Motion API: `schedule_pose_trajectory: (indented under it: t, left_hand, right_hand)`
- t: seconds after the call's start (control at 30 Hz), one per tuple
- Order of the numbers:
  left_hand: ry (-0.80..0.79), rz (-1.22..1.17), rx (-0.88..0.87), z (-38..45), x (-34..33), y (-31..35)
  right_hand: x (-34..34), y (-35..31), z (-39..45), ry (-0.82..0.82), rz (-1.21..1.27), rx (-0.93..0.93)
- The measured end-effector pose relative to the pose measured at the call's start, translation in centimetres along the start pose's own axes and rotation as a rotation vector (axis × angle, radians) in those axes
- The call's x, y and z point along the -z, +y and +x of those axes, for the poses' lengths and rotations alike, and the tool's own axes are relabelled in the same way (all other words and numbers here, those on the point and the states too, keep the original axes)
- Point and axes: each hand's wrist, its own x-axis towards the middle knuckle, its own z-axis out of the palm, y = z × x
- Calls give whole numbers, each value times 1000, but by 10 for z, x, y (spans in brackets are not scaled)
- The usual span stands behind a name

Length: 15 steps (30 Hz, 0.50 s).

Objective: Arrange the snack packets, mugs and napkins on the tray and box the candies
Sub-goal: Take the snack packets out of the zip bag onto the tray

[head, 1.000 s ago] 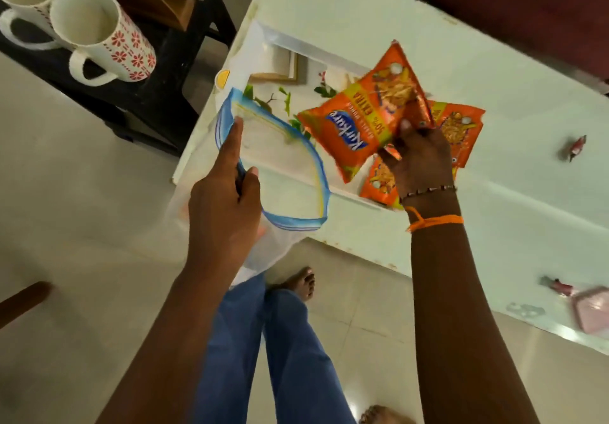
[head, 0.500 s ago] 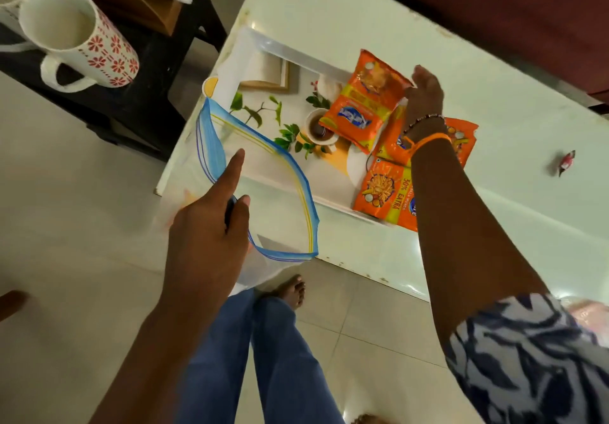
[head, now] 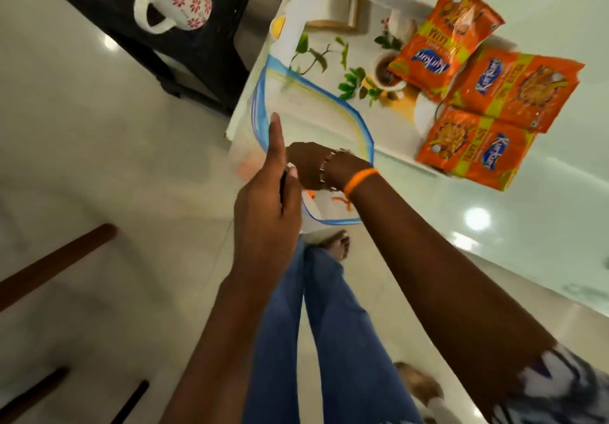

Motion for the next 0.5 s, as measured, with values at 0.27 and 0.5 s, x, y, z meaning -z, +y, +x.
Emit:
schedule_pose_trajectory:
  t: [0.27,0.5]
  left_hand:
    - [-11,-68,-71,-17,2,-1]
    - [-52,-7,-68,-12,-1,-6]
  right_hand:
    - [-22,-16,7,72,82,-60]
    - [-13,-22,-14,201,267,-34]
